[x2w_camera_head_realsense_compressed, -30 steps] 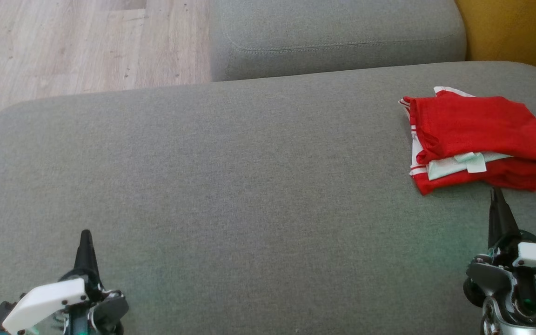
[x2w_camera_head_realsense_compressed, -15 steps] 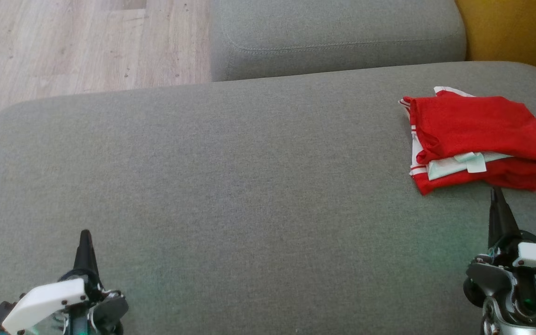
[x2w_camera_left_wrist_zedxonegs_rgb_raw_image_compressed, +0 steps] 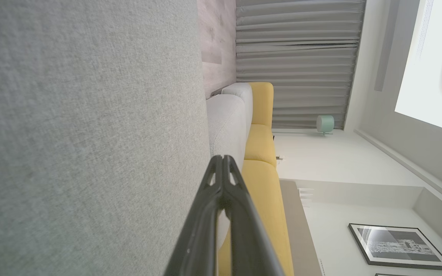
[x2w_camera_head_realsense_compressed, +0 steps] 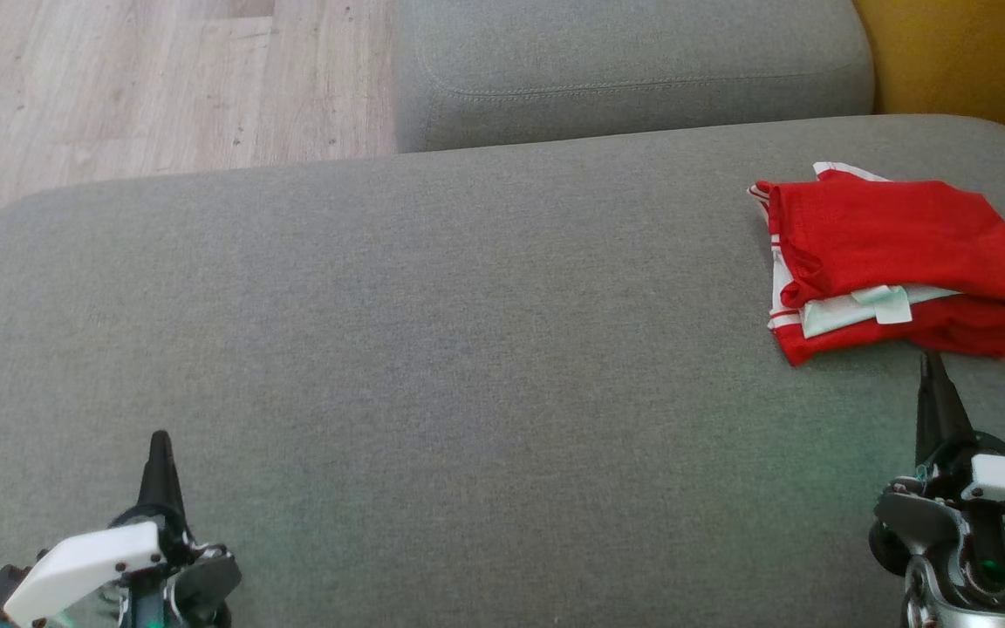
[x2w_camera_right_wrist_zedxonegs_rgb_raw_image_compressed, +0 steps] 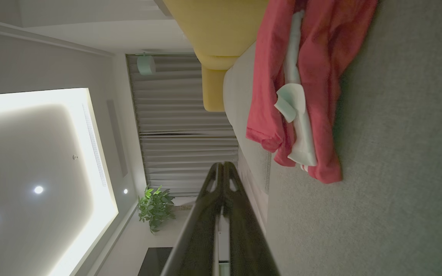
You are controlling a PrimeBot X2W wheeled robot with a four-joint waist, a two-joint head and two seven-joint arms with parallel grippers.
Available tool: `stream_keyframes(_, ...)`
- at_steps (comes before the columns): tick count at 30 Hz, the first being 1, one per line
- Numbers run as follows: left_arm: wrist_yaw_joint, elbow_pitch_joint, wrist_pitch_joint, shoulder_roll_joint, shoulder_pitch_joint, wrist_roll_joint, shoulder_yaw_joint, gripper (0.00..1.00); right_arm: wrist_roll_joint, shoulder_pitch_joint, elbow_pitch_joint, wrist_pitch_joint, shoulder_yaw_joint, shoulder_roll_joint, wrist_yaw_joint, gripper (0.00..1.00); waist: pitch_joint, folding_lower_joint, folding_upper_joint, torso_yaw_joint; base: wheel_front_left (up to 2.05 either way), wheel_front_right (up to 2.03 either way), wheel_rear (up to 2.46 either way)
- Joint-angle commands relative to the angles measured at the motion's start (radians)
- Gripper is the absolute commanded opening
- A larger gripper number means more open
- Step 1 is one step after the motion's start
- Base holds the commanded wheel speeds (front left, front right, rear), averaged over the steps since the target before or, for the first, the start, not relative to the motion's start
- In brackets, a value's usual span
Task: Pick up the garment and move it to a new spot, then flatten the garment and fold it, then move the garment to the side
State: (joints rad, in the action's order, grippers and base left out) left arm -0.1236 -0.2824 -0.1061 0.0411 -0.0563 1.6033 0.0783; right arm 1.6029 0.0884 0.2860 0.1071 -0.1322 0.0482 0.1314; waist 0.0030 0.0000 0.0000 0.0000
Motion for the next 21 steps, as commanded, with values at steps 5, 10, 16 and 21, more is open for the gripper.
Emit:
stream_keyframes(5, -0.007, 0.037, -0.007, 0.009, -0.052, 0.005, 0.035, 0.0, 0.006, 0.019, -0.041, 0.005, 0.019, 0.003, -0.001, 0.0, 0.0, 0.0, 0.0, 0.0, 0.0, 0.0, 0.0)
stream_keyframes(10, -0.007, 0.037, -0.007, 0.009, -0.052, 0.005, 0.035, 0.0, 0.006, 0.019, -0.041, 0.006, 0.019, 0.003, -0.001, 0.0, 0.0, 0.0, 0.0, 0.0, 0.0, 0.0, 0.0)
stream_keyframes(16, -0.007, 0.037, -0.007, 0.009, -0.052, 0.005, 0.035, 0.0, 0.006, 0.019, -0.041, 0.006, 0.019, 0.003, -0.001, 0.0, 0.0, 0.0, 0.0, 0.0, 0.0, 0.0, 0.0)
stream_keyframes(21, -0.007, 0.037, -0.007, 0.009, -0.052, 0.006, 0.035, 0.0, 0.006, 0.019, -0.041, 0.006, 0.019, 0.003, -0.001, 0.0, 0.0, 0.0, 0.0, 0.0, 0.0, 0.0, 0.0)
